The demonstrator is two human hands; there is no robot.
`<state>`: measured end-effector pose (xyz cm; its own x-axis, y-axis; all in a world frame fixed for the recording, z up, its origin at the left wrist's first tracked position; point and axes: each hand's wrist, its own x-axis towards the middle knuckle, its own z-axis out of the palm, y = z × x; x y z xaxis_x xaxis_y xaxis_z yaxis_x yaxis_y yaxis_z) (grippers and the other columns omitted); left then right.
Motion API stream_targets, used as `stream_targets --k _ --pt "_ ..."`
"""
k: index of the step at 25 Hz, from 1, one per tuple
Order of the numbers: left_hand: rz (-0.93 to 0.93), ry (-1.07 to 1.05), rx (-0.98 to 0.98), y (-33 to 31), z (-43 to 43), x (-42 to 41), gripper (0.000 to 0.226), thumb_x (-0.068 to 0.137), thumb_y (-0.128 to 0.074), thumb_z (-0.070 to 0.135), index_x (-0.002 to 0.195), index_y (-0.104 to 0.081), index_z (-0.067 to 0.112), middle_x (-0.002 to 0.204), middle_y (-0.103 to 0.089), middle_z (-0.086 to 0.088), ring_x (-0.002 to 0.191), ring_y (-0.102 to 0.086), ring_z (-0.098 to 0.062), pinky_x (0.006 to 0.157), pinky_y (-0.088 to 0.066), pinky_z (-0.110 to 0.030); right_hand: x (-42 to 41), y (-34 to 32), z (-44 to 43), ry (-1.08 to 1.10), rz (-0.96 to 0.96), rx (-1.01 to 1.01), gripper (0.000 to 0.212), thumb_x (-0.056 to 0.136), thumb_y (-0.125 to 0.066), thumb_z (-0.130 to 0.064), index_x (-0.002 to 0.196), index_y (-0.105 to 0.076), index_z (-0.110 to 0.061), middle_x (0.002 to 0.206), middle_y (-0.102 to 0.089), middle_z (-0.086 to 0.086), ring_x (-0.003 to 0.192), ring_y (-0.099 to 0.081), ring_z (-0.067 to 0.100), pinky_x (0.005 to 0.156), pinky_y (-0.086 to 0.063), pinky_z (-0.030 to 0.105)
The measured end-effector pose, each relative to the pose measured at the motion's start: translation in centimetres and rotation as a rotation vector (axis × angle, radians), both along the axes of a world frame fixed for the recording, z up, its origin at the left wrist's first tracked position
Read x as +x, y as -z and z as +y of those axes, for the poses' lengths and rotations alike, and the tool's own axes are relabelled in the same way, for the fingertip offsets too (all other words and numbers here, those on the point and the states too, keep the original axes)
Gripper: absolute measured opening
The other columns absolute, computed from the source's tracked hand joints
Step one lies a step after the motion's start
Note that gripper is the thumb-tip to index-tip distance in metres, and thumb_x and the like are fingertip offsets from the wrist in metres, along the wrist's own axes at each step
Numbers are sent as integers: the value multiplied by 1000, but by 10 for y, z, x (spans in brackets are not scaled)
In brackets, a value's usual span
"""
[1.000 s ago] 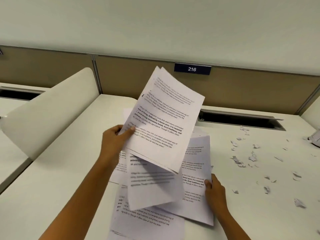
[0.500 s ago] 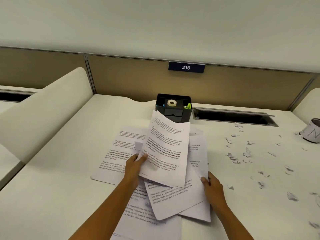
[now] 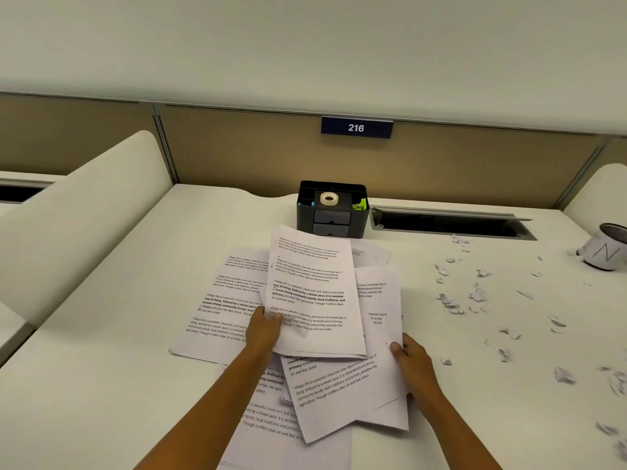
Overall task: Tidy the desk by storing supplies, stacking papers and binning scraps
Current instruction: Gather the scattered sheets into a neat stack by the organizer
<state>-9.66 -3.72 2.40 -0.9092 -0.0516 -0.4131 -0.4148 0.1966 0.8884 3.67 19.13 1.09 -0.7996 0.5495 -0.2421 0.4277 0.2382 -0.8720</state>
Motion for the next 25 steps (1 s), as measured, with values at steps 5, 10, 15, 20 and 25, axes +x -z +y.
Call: stream_targets --k 5,10,15,20,25 --pt "-67 165 132 -3 6 -1 27 98 -43 14 124 -50 10 121 -60 -12 102 -58 -28 88 -52 -47 -1 -2 -1 -12 -9 -31 19 98 -39 -18 106 -57 -15 104 -64 2 96 -60 20 83 -46 33" --pt "-48 289 261 -12 19 -1 31 99 -41 17 128 -50 11 126 -59 -10 109 -59 -27 94 -49 -45 1 -2 0 -65 -11 -61 19 97 -46 -27 105 -57 -14 99 -67 -1 92 -64 19 82 -52 36" --pt "138 265 -37 -24 27 1 49 97 -45 20 143 -29 10 151 -19 -4 132 -34 -25 111 -32 -38 1 -5 -6 -46 5 -9 12 95 -49 -18 105 -56 -15 101 -64 -2 91 -60 17 71 -47 22" --pt "140 202 -333 -7 29 44 46 97 -43 22 136 -38 -1 153 -14 -7 136 -27 -29 113 -29 -43 0 -2 -7 -25 -6 50 30 97 -45 -21 124 -52 -12 118 -61 5 100 -55 18 91 -44 29" --pt "125 292 -420 -2 27 62 49 89 -58 16 130 -36 1 133 -42 -14 122 -40 -28 106 -35 -36 -2 -5 -9 38 -31 6 27 100 -35 -25 114 -56 -15 120 -61 5 101 -55 21 91 -42 31"
